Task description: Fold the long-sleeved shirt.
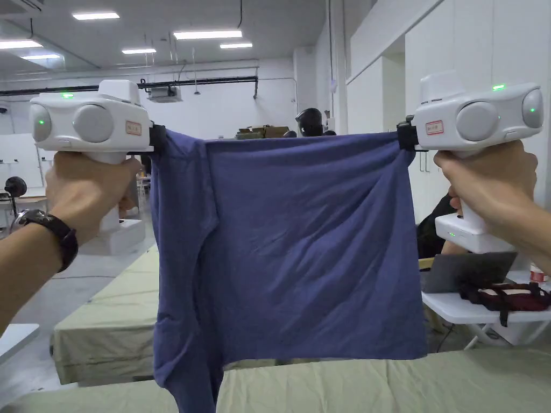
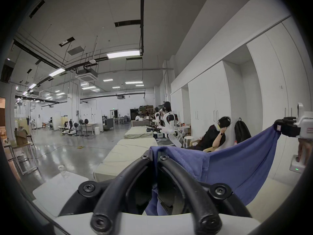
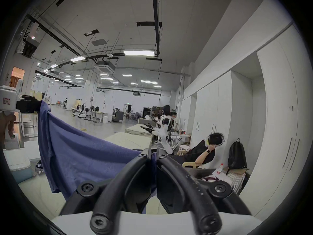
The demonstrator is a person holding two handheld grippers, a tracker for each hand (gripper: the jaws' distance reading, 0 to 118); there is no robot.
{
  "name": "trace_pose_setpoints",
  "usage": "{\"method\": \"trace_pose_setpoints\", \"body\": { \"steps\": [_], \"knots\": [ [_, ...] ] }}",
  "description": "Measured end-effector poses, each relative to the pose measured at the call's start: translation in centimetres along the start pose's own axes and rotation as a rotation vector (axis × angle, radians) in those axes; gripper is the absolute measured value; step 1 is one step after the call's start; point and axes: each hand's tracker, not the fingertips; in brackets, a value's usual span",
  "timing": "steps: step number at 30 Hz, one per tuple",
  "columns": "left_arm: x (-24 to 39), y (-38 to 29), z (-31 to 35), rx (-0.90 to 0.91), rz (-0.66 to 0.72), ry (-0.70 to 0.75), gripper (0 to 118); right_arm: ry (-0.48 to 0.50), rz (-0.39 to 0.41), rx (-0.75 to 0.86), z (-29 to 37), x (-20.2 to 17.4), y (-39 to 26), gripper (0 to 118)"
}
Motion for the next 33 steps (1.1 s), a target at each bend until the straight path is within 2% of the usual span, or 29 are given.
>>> {"method": "trace_pose_setpoints", "body": {
  "steps": [8, 17, 24, 33],
  "knots": [
    [0.8, -9.3, -0.3, -0.132, 0.029, -0.04, 3, 0.022, -0.033, -0.123, -0.9, -0.8, -8.7, 7],
    [0.6, -16.3, 4.5, -0.222, 0.063, -0.076, 3, 0.065, -0.057, -0.219, 3.6, -2.0, -16.1, 7],
    [0.4, -22.5, 11.0, -0.311, 0.083, -0.098, 3, 0.121, -0.053, -0.317, 9.7, -4.5, -22.9, 7],
    [-0.4, -31.8, 21.8, -0.413, 0.15, -0.123, 3, 0.185, -0.102, -0.442, 18.4, -6.8, -32.6, 7]
  ]
}}
